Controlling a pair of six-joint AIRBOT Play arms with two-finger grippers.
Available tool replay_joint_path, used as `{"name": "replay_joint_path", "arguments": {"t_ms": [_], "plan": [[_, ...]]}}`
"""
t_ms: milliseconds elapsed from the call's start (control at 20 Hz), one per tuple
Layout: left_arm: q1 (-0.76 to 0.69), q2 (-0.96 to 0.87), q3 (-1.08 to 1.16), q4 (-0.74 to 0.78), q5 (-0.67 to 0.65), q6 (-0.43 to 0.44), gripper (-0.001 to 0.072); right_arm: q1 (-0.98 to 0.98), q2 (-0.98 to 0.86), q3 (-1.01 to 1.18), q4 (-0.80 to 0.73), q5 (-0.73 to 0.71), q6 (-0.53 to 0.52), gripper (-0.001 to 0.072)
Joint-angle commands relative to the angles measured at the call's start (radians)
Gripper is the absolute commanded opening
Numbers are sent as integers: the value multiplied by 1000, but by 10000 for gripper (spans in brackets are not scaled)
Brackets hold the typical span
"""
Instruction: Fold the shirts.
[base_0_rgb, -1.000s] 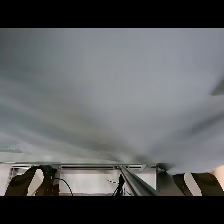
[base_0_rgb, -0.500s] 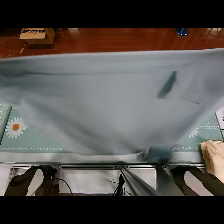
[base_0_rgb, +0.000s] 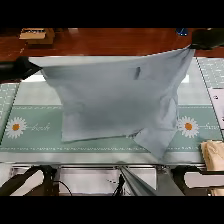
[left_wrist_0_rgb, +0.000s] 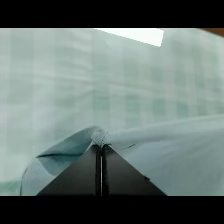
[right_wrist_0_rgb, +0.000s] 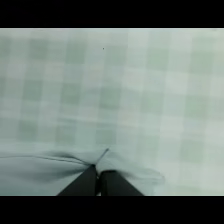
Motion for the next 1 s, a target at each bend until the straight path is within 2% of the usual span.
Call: {"name": "replay_joint_path", "arguments": {"t_ms": [0, 200, 450, 500, 550, 600, 650, 700, 850, 950], "plan": [[-47, -175, -15, -102, 222, 69, 19, 15, -108, 1, 11, -209, 77, 32], [-94, -299, -16, -102, 278, 68, 19, 16, -199, 1, 48, -255, 107, 32], [-124, -395, -16, -101, 267, 68, 20, 15, -306, 1, 90, -143, 105, 38], [-116, -396, -15, -101, 253, 68, 20, 14, -311, 1, 89, -120, 105, 103], [-99, -395, -6, -98, 217, 69, 27, 10, -307, 2, 89, -97, 83, 221], [-69, -394, 19, -88, 150, 69, 109, 2, -293, 3, 89, -64, 39, 323], [-25, -394, 60, -62, 51, 68, 298, -10, -267, 3, 84, -12, -31, 378], [23, -394, 103, -31, -60, 65, 439, -28, -234, 2, 56, 54, -84, 378], [181, -393, 175, 83, -425, -40, 460, -101, -145, -8, -93, 261, -95, 378], [251, -376, 110, 101, -570, -37, 460, -186, -99, -56, -30, 312, -67, 387]]}}
